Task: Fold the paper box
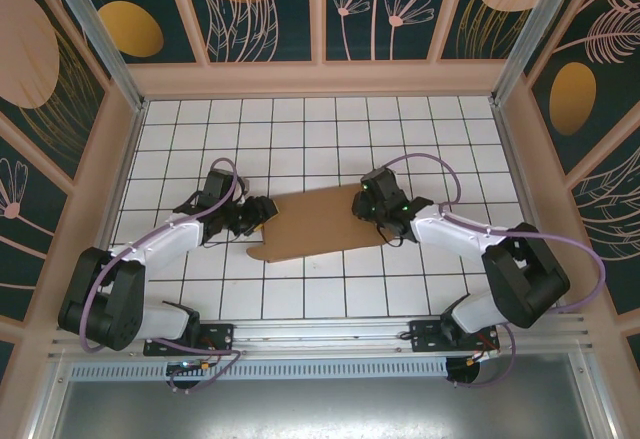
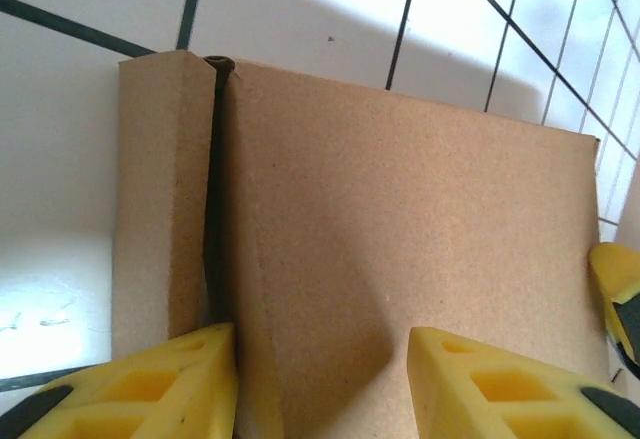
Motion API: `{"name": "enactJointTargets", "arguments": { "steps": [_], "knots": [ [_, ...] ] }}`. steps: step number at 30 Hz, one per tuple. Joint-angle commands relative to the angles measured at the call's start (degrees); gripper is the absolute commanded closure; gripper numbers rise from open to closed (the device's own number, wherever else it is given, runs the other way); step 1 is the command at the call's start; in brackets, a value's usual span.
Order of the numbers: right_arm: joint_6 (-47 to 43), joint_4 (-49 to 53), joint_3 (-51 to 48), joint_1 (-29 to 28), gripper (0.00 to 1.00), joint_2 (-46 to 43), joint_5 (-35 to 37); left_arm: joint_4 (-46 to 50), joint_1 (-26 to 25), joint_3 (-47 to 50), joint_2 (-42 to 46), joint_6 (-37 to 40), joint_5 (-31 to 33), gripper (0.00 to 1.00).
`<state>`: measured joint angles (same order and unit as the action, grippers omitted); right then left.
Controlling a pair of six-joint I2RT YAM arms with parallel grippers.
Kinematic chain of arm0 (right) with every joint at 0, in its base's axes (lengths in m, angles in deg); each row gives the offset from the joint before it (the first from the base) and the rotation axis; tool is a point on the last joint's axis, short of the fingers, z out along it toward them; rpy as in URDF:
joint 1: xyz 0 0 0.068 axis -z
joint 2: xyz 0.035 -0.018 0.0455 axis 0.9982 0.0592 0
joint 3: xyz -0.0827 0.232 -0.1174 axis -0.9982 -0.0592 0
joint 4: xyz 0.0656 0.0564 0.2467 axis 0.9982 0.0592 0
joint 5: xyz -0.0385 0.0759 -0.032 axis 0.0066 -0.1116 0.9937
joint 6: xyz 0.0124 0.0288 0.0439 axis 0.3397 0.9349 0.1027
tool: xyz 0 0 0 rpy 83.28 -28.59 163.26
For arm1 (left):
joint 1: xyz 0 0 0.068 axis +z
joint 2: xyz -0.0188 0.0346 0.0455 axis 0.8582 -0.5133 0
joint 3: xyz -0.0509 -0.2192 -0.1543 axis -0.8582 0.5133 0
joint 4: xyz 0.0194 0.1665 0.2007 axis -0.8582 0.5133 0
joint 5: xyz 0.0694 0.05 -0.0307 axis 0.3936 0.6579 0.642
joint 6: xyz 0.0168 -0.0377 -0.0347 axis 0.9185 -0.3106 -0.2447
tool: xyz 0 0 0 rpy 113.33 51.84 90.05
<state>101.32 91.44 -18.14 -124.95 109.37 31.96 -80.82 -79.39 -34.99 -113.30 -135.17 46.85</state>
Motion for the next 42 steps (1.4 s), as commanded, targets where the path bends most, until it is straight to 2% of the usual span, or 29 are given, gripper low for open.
{"name": "enactJointTargets", "arguments": {
  "steps": [1,6,11,22,28,31,35,42],
  "knots": [
    [-1.3,5.6,-1.1,-1.9,0.67,3.3,4.0,5.7,-0.6,-2.7,0.5,4.0,2.5,0.51],
    [-0.4,5.9,-1.0,-2.0,0.67,2.3,4.9,11.7,-0.6,-6.9,3.7,7.5,7.4,0.44],
    [0.6,5.5,-1.0,-2.0,0.67,0.8,4.3,14.1,-0.6,-6.5,5.5,9.6,10.8,0.42],
    [0.5,4.9,0.8,-2.0,0.66,0.6,1.1,7.6,-0.6,3.0,2.6,8.2,7.6,0.42],
    [-4.5,9.5,5.2,-1.4,0.60,-0.9,0.0,5.7,-0.6,4.3,-1.1,7.1,7.7,0.49],
    [-8.2,10.6,6.3,0.0,0.53,-3.3,-2.5,5.6,-0.6,4.2,-0.9,7.0,8.9,0.53],
    [-12.8,8.4,3.9,3.6,0.46,-7.1,-10.4,5.7,-0.6,3.9,-1.4,7.3,9.0,0.55],
    [-15.9,7.0,0.6,6.7,0.43,-6.0,-16.2,6.1,-0.6,3.3,-1.7,8.2,9.6,0.57]
  ]
}}
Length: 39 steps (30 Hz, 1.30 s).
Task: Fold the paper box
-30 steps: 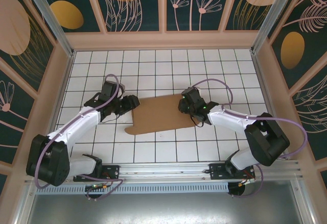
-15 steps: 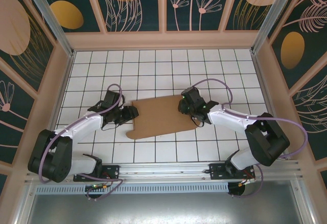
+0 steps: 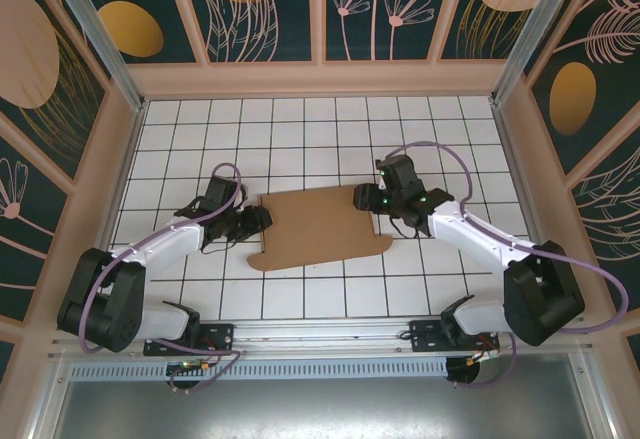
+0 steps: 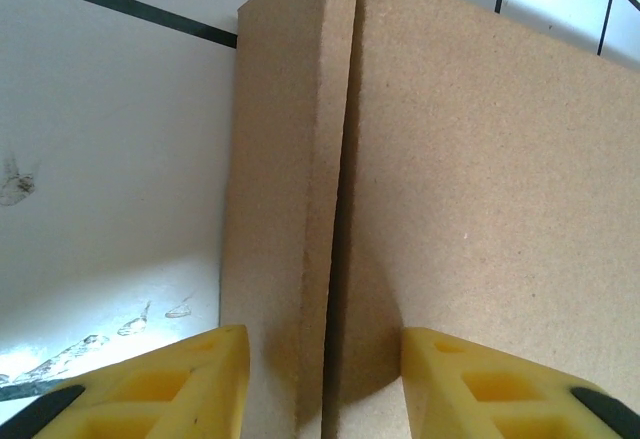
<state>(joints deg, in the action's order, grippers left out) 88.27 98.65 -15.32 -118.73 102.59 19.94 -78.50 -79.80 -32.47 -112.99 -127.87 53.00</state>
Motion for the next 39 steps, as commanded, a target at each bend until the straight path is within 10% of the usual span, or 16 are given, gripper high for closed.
{"name": "enactJointTargets", "arguments": {
  "steps": [1,20,39],
  "knots": [
    [-2.9,-0.6,-2.7,0.5,0.43,1.3,-4.5,3.9,-0.2,0.6,-2.2,0.9,3.5,0.57],
    [4.0,-7.1,-14.3,0.1,0.64,7.8,-3.8,-6.9,-0.2,8.5,-7.1,-6.0,2.3,0.79],
    [7.8,-20.0,-17.8,16.1,0.28,-5.8,-24.3,-11.8,-0.1,3.1,-7.6,2.3,-8.2,0.98]
  ]
}}
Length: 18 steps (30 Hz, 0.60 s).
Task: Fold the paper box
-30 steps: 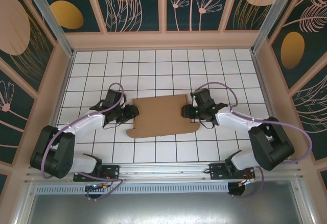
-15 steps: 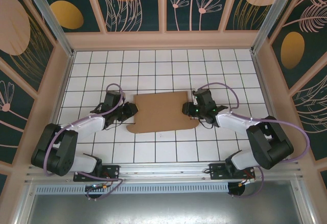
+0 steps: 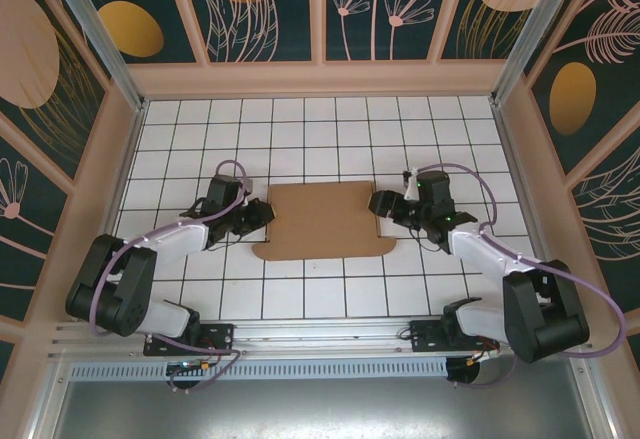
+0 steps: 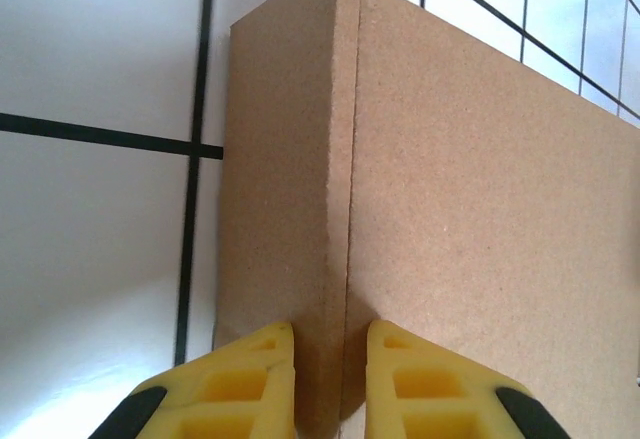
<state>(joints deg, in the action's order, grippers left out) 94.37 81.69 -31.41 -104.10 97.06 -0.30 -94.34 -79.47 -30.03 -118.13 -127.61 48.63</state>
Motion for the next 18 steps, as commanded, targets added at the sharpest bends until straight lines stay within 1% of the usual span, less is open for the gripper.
{"name": "enactJointTargets", "arguments": {
  "steps": [1,7,11,14,18],
  "knots": [
    [1.7,-3.5,-2.1,1.9,0.27,0.1,-4.4,3.6,-0.4,0.7,-2.4,2.0,-4.2,1.00],
    [1.5,-4.6,-3.9,2.7,0.26,2.1,-3.9,1.7,0.4,1.3,-2.3,1.9,-6.8,1.00],
    [2.9,-7.7,-6.5,4.9,0.24,2.0,-8.2,0.3,2.2,1.6,-4.4,1.8,-10.2,1.00],
    [5.2,-10.9,-8.7,7.1,0.17,2.2,-13.1,-0.6,2.9,1.7,-5.9,1.5,-12.1,1.00],
    [7.2,-12.8,-9.9,7.6,0.15,2.5,-16.2,-0.7,3.8,1.8,-6.9,1.5,-13.4,1.00]
  ]
}}
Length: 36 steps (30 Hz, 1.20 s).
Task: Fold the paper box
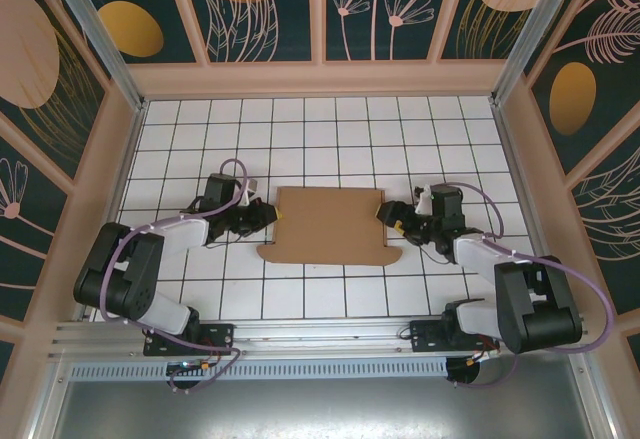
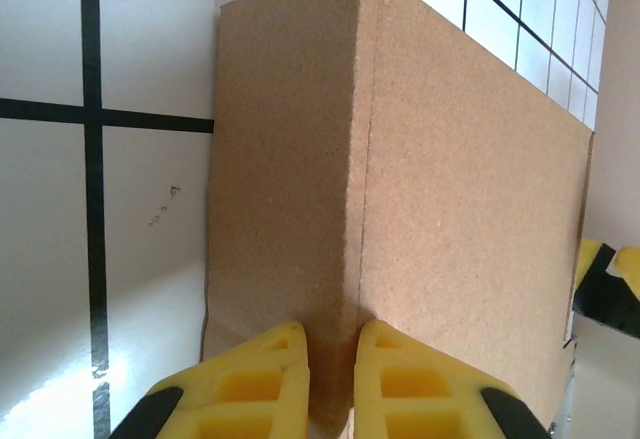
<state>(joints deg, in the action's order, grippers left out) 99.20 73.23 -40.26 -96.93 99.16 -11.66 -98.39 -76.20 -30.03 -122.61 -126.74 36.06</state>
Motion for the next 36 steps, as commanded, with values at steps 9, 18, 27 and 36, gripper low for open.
{"name": "enactJointTargets", "arguments": {
  "steps": [9,18,27,36],
  "knots": [
    [4.6,-6.3,-1.6,0.7,0.11,2.7,-7.3,1.8,4.4,3.3,-6.1,-0.8,-6.9,1.00],
    [4.3,-5.8,-1.1,0.0,0.10,5.0,-9.3,1.7,6.7,3.1,-7.1,-0.6,-8.8,1.00],
    [18.8,-29.3,-3.8,-3.8,0.19,6.6,-18.9,3.0,6.7,1.4,-8.0,0.8,-8.2,1.00],
    [16.4,-22.2,-3.5,-4.0,0.48,1.8,-11.3,22.6,6.6,-10.8,6.8,7.8,10.0,0.78]
  ]
}}
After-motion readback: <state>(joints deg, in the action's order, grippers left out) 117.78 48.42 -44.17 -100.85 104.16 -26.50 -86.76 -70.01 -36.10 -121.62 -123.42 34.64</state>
